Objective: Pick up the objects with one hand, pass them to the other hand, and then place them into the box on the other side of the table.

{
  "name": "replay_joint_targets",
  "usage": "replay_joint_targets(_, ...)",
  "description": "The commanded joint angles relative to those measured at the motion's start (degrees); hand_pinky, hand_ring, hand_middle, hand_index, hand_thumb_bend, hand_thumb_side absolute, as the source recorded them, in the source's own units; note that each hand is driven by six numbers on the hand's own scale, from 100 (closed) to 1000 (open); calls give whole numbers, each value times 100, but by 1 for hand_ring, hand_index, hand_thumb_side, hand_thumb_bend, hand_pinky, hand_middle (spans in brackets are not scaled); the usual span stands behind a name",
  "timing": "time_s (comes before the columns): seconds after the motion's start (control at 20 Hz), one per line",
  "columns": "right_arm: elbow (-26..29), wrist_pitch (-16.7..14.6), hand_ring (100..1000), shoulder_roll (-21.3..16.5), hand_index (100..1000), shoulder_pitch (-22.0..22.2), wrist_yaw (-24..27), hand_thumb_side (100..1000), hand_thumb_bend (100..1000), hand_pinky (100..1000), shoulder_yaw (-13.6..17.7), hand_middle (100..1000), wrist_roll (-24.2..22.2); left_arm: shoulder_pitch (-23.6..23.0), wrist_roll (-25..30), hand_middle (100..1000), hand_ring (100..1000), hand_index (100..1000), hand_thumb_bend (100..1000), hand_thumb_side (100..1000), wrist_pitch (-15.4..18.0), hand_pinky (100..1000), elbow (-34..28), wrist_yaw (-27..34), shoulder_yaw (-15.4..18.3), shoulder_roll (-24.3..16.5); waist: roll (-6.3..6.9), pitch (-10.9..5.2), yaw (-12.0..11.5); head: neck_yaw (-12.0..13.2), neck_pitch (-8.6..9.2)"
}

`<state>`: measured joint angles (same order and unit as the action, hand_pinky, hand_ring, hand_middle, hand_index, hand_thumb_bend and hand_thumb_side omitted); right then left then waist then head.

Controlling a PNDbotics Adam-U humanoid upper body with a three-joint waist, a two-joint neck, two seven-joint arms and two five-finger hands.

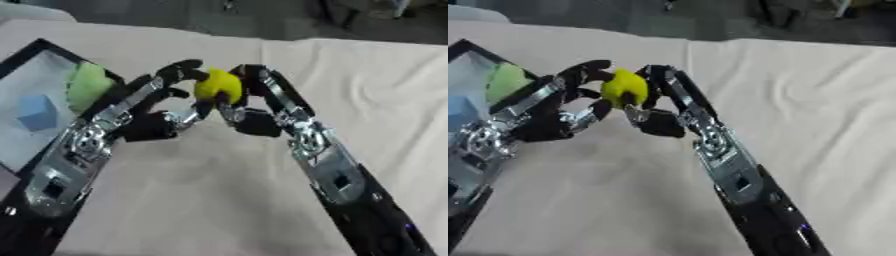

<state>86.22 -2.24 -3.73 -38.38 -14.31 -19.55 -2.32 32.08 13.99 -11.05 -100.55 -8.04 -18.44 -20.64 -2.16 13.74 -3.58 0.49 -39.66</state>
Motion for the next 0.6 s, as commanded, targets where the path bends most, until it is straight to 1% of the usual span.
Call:
replay_joint_targets(0.05, 126, -13, 406, 23, 455, -124, 41, 152, 100, 463, -7, 220, -24, 87, -354, 1000, 1000, 880, 315, 528, -15, 886, -142, -140, 18, -35, 94, 6, -3, 20, 60)
replay_joint_targets(0.15, 133, -16, 406, 25, 455, -128, 41, 150, 100, 462, -12, 220, -30, 82, -489, 1000, 1000, 878, 316, 539, -60, 886, -136, -167, -8, -36, 94, 7, 0, 22, 59)
replay_joint_targets(0.25, 144, -21, 406, 27, 455, -131, 44, 149, 100, 462, -15, 220, -43, 80, -493, 1000, 1000, 879, 314, 557, -96, 887, -106, -150, -32, -34, 94, 7, 1, 25, 60)
replay_joint_targets(0.3, 149, -25, 406, 28, 454, -131, 48, 151, 100, 462, -15, 220, -53, 80, -458, 1000, 1000, 879, 313, 557, -111, 888, -86, -131, -44, -33, 94, 7, 1, 26, 61)
replay_joint_targets(0.6, 208, -70, 405, -2, 453, -132, 139, 145, 100, 462, -19, 218, -140, 80, -175, 1000, 1000, 884, 306, 624, -226, 891, 54, -58, -59, -26, 91, 7, 0, 32, 66)
